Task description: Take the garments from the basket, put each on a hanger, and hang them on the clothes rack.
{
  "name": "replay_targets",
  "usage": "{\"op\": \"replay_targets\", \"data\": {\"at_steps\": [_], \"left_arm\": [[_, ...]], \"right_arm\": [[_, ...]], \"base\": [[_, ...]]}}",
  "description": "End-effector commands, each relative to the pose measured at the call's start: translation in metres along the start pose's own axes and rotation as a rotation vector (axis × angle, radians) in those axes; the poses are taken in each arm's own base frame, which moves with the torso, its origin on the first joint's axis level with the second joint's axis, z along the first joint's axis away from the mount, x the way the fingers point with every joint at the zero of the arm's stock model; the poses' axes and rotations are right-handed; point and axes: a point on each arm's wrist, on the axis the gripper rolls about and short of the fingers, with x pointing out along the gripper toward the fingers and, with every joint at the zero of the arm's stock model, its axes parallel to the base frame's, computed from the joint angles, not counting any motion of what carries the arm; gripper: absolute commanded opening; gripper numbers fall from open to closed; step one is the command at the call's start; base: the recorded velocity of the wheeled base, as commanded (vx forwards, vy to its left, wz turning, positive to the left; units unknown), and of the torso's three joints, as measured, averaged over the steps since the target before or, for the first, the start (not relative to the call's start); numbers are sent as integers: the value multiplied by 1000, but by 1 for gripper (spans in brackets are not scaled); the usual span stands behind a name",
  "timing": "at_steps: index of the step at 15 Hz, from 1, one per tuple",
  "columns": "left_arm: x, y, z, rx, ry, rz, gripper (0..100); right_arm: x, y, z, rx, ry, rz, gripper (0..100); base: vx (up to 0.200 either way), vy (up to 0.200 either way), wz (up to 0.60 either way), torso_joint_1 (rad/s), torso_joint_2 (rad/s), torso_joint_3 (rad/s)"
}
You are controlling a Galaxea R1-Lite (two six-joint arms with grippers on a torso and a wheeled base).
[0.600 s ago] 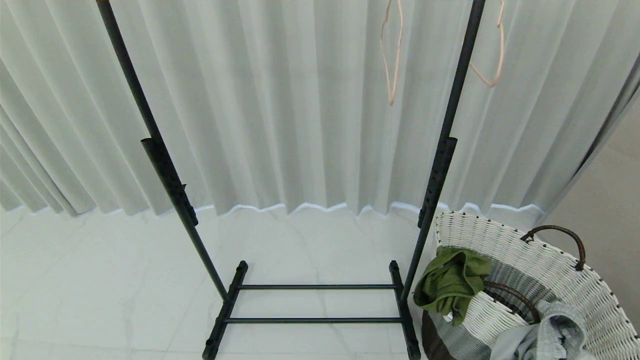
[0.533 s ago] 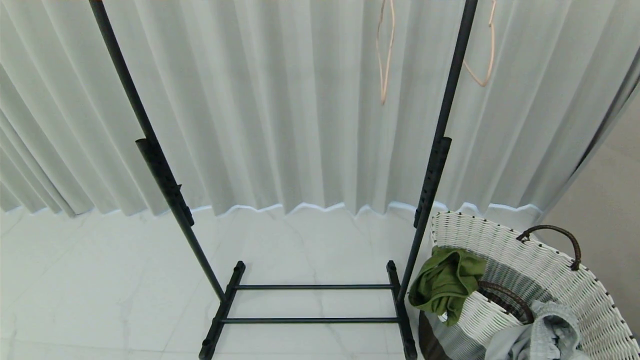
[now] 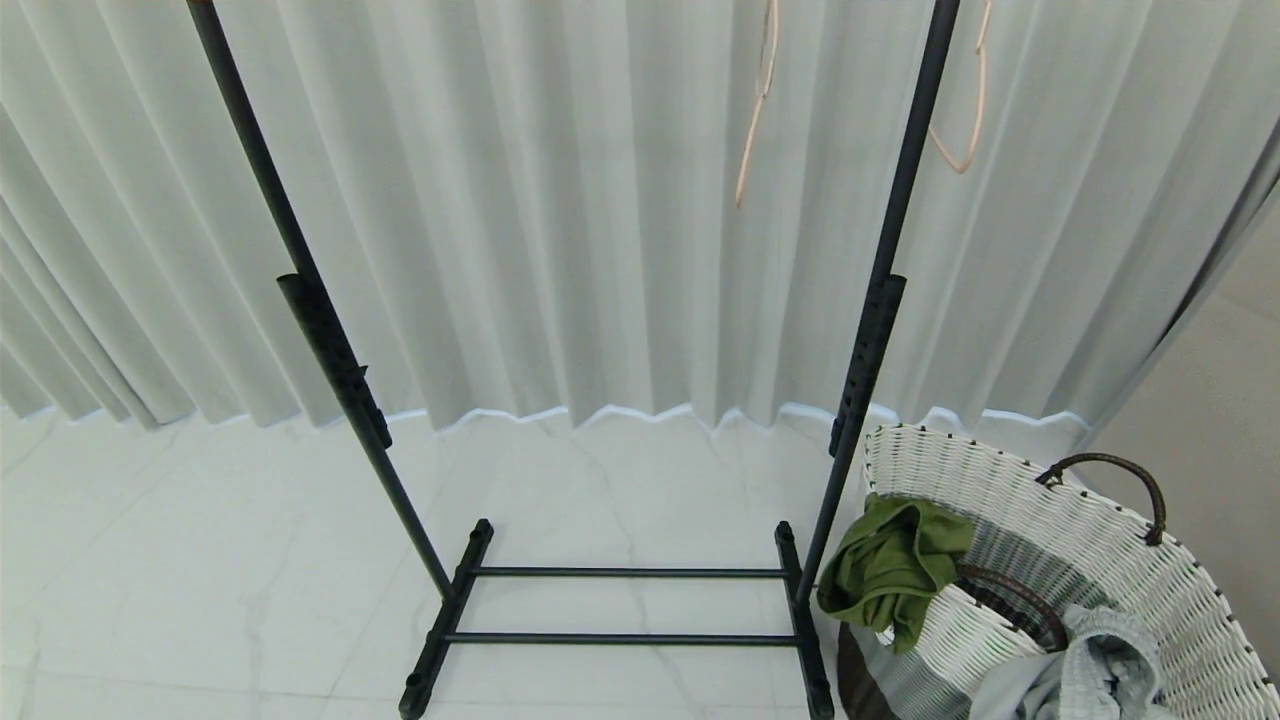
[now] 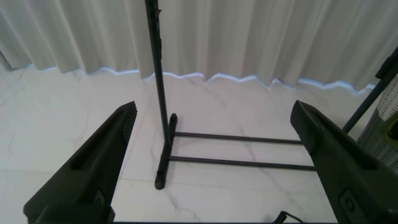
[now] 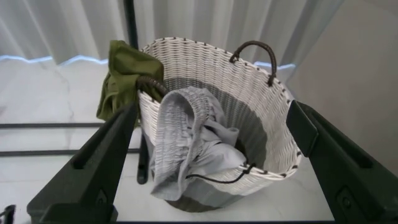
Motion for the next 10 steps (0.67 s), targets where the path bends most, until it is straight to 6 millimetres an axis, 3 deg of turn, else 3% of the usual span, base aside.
{"op": "replay_targets", "data": {"at_steps": [1,3,6,8,10], "left_arm": [[0,0,0,-2,3,0,100],[0,0,0,-2,3,0,100],[0,0,0,-1,1,0,100],[0,0,0,-1,1,0,100],[0,0,0,-2,3,0,100]], "right_arm": [[-4,0,19,2,-51,32,100],[2,-2,50,-32,11,110,100],[51,1,65,-248,320,131,100],[89,5,65,-369,499,169,100],[130,9,52,-465,637,226,100]], "base": [[0,0,0,0,0,0],[0,0,0,0,0,0],[0,0,0,0,0,0],[0,0,0,0,0,0],[0,0,0,0,0,0]]}}
